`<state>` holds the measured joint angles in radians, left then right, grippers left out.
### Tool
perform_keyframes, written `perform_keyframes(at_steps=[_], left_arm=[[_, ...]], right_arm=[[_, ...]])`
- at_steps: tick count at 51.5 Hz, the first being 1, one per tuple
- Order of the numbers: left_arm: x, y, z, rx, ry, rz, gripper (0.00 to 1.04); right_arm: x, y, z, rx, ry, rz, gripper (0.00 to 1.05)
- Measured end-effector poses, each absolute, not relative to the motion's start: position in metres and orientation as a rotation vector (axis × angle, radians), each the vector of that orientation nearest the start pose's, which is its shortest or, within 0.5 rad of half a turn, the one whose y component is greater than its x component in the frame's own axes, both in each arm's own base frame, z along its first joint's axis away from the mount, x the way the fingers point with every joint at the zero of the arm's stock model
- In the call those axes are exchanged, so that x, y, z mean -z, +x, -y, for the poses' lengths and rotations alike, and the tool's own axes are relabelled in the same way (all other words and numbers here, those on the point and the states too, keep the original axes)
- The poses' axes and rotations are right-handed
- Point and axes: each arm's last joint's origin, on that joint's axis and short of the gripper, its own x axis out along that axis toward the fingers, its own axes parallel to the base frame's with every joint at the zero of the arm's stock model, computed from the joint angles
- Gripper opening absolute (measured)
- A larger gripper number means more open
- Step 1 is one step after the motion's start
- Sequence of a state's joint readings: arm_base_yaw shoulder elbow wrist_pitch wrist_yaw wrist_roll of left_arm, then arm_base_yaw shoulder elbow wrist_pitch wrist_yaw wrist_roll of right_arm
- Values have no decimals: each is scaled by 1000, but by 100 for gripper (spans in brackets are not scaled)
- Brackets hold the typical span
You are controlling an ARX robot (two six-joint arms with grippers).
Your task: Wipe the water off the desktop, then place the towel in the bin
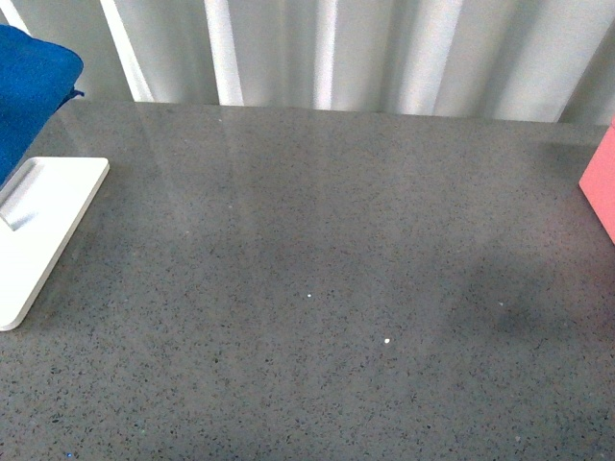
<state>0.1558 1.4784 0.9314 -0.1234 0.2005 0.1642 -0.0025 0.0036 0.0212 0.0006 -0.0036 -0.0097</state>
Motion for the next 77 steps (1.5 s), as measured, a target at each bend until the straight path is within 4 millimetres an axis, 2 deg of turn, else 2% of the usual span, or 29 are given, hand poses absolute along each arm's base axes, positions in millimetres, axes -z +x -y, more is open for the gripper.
perform_keyframes(at_steps=[5, 12, 27, 43, 64, 70, 77], left_arm=[[-233, 331, -46, 99, 84, -686, 98], [-220, 355, -52, 49, 154, -731, 98], [-208, 382, -59, 9, 228, -770, 98], [-193, 394, -63, -15, 256, -797, 98], [-181, 396, -69, -43, 270, -809, 98], [-176, 395, -70, -50, 274, -812, 79], [-171, 392, -73, -52, 271, -816, 48]], right_arm=[[-170, 97, 0, -1, -10, 18, 98], [-170, 97, 0, -1, -10, 18, 98], [-170, 97, 0, -1, -10, 18, 98], [-170, 97, 0, -1, -10, 18, 98], [-170, 97, 0, -1, -10, 18, 98], [-170, 97, 0, -1, -10, 18, 98], [-170, 97, 0, -1, -10, 18, 98]])
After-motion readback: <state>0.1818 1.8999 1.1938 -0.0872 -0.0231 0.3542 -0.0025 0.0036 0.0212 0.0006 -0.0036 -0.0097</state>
